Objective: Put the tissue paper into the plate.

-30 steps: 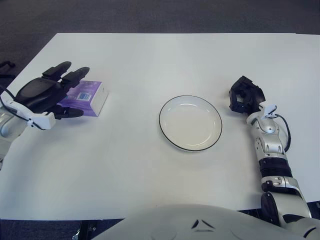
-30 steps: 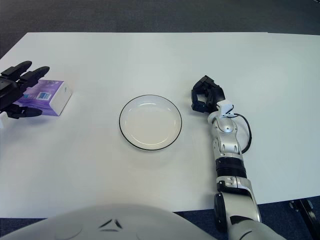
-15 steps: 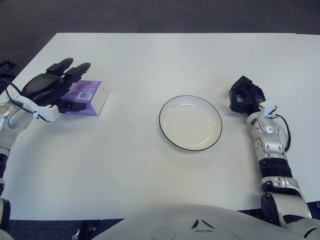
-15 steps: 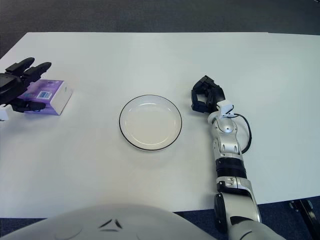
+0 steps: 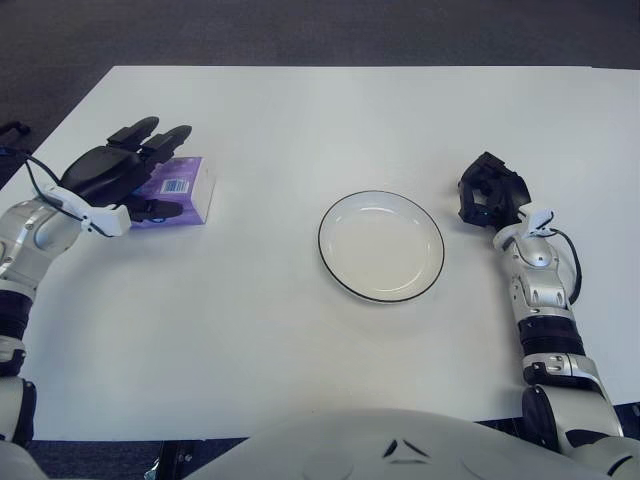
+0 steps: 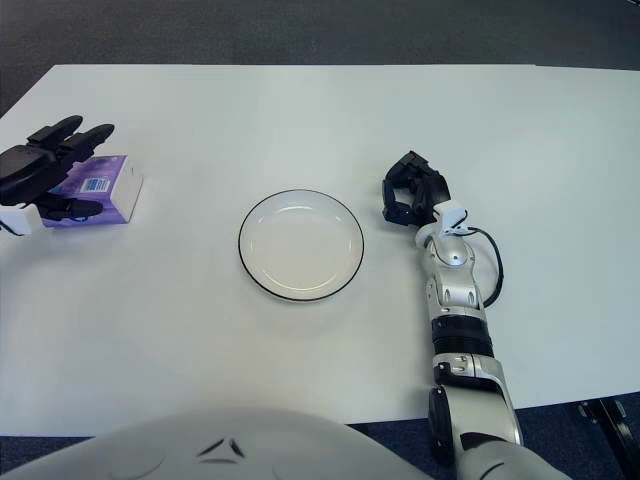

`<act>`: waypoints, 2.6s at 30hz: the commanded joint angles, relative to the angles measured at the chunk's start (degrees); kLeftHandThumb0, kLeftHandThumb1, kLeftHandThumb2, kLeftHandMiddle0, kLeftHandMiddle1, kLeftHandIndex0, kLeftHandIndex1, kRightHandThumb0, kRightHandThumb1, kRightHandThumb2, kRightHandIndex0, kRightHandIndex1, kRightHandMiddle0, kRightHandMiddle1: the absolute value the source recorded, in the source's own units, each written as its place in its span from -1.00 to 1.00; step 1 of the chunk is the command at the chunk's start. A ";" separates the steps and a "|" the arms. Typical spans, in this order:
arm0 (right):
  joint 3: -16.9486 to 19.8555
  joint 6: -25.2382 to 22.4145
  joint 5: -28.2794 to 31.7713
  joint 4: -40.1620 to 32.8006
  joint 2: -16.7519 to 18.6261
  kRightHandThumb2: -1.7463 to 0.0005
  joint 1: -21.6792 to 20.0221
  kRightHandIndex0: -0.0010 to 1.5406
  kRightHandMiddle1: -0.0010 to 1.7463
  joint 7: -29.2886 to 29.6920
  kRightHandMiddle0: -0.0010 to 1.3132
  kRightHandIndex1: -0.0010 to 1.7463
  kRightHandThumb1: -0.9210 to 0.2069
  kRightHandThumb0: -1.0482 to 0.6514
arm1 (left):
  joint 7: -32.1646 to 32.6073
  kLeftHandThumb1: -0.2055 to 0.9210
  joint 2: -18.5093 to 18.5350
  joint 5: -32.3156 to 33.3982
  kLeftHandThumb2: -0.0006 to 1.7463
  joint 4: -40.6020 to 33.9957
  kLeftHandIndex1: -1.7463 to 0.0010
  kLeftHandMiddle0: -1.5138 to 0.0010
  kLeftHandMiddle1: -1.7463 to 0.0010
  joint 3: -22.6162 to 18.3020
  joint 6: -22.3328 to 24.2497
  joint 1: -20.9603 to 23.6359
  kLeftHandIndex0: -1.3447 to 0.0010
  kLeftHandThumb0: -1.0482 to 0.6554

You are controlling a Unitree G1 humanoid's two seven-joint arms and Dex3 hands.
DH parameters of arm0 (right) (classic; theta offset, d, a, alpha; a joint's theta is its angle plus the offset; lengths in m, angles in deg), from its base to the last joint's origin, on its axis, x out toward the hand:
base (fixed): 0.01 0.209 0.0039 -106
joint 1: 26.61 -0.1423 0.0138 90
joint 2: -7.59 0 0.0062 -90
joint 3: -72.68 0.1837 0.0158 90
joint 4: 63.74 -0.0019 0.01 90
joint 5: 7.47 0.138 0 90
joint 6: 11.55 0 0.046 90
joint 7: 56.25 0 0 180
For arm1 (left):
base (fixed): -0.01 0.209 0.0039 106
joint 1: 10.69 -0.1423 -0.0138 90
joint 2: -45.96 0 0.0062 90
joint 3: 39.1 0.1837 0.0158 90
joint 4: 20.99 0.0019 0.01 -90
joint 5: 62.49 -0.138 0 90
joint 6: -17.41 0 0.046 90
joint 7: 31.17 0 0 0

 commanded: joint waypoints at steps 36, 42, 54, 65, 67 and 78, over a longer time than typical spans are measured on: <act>-1.37 0.28 -0.55 2.59 3.95 -0.38 9.40 0.62 1.00 0.52 -0.17 1.00 -0.09 -0.30 | -25.19 1.00 0.50 7.78 -0.71 1.72 0.91 0.65 0.83 9.00 0.36 6.00 1.00 -1.00; -1.40 0.47 -0.44 2.69 3.91 -0.38 9.41 0.62 1.00 0.25 -0.17 1.00 -0.09 -0.30 | -21.98 0.95 -0.27 5.54 -0.85 2.49 0.65 0.75 0.23 9.27 0.73 6.01 1.00 -0.94; -1.47 0.69 -0.31 2.75 3.95 -0.38 9.43 0.62 1.00 0.16 -0.17 1.00 -0.09 -0.30 | -8.17 -0.08 -2.09 -0.78 0.37 6.91 -0.91 0.13 -0.75 10.19 1.69 7.07 0.53 0.26; -1.63 0.52 -0.46 2.92 3.72 -0.38 9.37 0.63 1.00 0.33 -0.17 1.00 -0.09 -0.30 | 2.53 -0.29 -5.06 0.42 0.60 3.20 -1.00 -0.03 -0.78 6.99 6.25 3.97 0.28 0.23; -1.66 0.46 -0.47 3.01 3.62 -0.38 9.31 0.63 1.00 0.30 -0.17 1.00 -0.09 -0.30 | 4.26 -0.29 -5.29 1.15 0.61 0.29 -1.00 -0.02 -0.80 5.77 5.87 2.78 0.29 0.23; -1.74 0.57 -0.20 3.55 3.30 -0.38 8.97 0.63 1.00 -0.04 -0.17 1.00 -0.09 -0.30 | 9.95 -0.32 -7.42 0.16 0.67 -9.72 -1.00 -0.01 -0.88 2.45 8.00 2.38 0.28 0.23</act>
